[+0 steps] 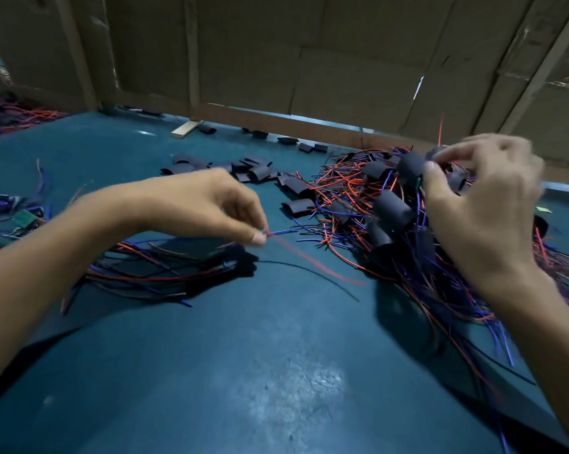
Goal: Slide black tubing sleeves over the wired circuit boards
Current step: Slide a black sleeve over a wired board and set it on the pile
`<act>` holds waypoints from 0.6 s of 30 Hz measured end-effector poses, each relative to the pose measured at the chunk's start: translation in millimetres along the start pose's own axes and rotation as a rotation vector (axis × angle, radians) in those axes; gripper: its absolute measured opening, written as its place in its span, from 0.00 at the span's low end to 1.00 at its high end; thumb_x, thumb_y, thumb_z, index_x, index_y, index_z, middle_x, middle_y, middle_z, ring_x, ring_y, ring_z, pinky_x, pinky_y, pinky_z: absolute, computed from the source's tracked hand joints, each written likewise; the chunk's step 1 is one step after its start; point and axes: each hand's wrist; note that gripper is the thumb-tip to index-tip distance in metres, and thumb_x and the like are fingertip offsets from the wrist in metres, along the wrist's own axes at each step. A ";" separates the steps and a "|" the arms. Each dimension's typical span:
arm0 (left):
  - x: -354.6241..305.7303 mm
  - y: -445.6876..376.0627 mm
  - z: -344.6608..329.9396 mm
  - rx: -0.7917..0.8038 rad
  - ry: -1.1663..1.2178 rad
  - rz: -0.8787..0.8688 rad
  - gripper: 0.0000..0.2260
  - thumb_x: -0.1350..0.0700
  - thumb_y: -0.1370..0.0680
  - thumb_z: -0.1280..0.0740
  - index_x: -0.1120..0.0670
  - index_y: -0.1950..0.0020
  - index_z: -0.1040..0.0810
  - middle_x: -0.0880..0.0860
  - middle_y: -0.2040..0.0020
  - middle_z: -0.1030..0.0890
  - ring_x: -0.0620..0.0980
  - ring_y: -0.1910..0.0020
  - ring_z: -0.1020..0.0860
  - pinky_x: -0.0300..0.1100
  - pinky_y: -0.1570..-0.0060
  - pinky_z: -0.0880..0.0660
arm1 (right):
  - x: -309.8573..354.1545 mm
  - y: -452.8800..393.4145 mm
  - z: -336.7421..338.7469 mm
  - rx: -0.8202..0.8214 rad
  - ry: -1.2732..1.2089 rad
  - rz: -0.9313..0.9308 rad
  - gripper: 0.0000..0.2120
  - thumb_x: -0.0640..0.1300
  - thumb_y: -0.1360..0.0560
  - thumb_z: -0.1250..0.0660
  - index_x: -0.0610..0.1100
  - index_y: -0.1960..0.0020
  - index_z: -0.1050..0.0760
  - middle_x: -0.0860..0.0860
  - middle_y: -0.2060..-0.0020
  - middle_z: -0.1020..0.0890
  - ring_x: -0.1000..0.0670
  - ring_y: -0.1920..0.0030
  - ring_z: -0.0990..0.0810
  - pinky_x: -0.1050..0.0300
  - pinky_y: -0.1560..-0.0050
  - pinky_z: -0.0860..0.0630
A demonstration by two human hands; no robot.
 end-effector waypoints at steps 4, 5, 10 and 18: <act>-15.7 -2.0 -1.9 -0.283 0.631 -0.113 0.12 0.50 0.26 0.26 0.56 0.48 0.17 0.52 0.58 0.17 0.46 0.60 0.20 0.39 0.59 0.23 | 11.7 7.1 0.7 -0.186 -0.154 0.149 0.10 0.44 0.23 0.33 0.41 0.44 0.22 0.44 0.45 0.24 0.43 0.40 0.27 0.43 0.39 0.30; -19.8 -3.0 -2.3 -0.290 0.811 -0.120 0.11 0.51 0.25 0.29 0.56 0.47 0.18 0.52 0.57 0.18 0.47 0.59 0.20 0.40 0.60 0.22 | 12.2 9.1 -0.9 -0.212 -0.182 0.193 0.10 0.42 0.24 0.33 0.40 0.44 0.23 0.46 0.47 0.24 0.43 0.42 0.25 0.40 0.41 0.28; -33.4 -7.9 -11.1 -0.210 1.386 -0.078 0.10 0.51 0.19 0.34 0.55 0.48 0.17 0.50 0.54 0.18 0.45 0.59 0.18 0.40 0.59 0.20 | 12.7 15.1 -10.2 -0.099 -0.314 0.193 0.06 0.37 0.24 0.33 0.40 0.48 0.21 0.49 0.54 0.20 0.55 0.56 0.24 0.55 0.48 0.24; -43.2 -12.3 -65.5 0.167 1.157 -0.060 0.17 0.50 0.21 0.33 0.61 0.41 0.18 0.59 0.46 0.15 0.56 0.52 0.14 0.48 0.52 0.18 | 36.6 32.7 -17.2 0.594 -0.865 -0.039 0.12 0.52 0.21 0.32 0.47 0.50 0.13 0.49 0.62 0.13 0.54 0.64 0.21 0.61 0.60 0.24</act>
Point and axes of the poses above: each hand's wrist, its own y-axis away from the middle knuckle, its own z-axis out of the back of the hand, x = y × z
